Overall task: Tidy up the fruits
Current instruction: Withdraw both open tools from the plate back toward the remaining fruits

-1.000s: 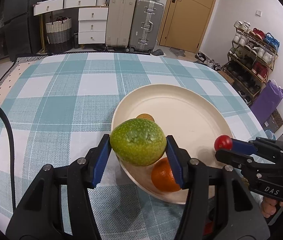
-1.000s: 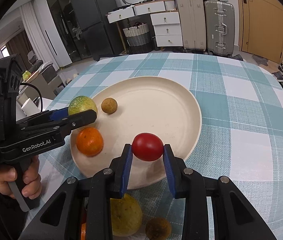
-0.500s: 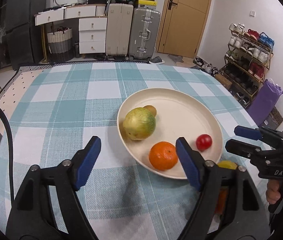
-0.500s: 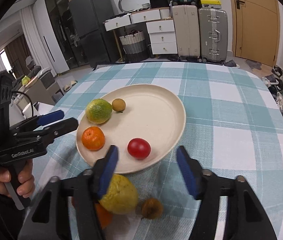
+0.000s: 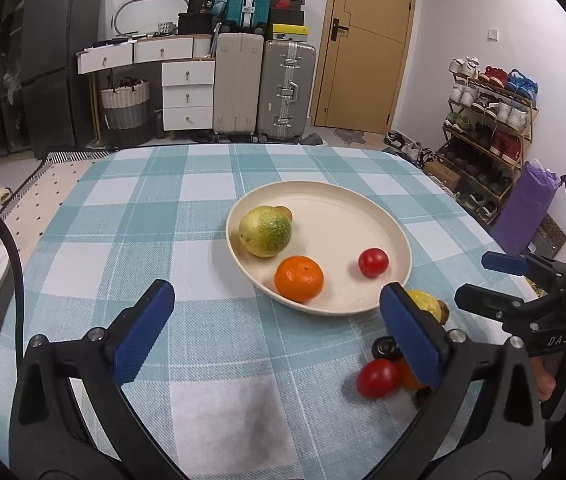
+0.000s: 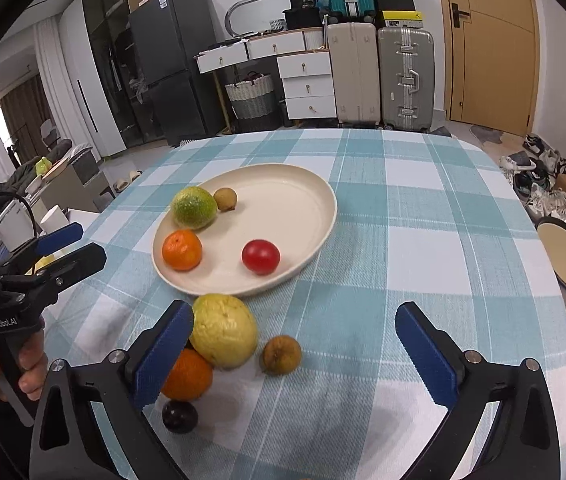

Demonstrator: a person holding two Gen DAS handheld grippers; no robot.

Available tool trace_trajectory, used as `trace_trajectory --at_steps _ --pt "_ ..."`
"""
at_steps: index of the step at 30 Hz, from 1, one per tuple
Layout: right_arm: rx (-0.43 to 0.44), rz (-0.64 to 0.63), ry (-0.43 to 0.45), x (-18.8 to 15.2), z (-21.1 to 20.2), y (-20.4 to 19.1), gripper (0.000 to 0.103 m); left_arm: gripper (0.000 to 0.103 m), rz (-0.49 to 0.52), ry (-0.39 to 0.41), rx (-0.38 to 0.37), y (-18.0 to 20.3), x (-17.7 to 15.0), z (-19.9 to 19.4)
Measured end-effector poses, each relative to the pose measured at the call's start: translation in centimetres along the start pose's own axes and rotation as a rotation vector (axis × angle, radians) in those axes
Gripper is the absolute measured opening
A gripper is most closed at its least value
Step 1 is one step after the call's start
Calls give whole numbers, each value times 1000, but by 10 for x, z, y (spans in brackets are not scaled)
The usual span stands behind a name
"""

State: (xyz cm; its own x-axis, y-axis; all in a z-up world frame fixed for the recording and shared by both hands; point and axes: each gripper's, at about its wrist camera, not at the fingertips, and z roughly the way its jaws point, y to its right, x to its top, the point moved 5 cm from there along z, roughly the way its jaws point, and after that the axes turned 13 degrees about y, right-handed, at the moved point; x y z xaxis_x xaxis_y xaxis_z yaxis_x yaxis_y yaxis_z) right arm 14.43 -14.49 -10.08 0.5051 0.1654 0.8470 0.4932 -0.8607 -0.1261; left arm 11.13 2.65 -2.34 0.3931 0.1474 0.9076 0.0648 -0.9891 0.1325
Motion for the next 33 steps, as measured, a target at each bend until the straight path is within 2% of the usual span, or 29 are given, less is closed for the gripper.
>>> trace_trajectory --at_steps 6,17,26,33 --pt "2 -32 -17 -12 -11 -8 103 103 -20 -24 -30 7 -14 -7" --pt "23 -86 -67 -29 -11 -26 103 103 41 -45 -51 21 -33 -18" --pt "63 -60 -95 -39 -5 -37 103 103 73 -44 -51 24 -36 -19" --pt "122 -44 -107 -45 -2 -46 101 103 55 -49 -55 21 -37 -18"
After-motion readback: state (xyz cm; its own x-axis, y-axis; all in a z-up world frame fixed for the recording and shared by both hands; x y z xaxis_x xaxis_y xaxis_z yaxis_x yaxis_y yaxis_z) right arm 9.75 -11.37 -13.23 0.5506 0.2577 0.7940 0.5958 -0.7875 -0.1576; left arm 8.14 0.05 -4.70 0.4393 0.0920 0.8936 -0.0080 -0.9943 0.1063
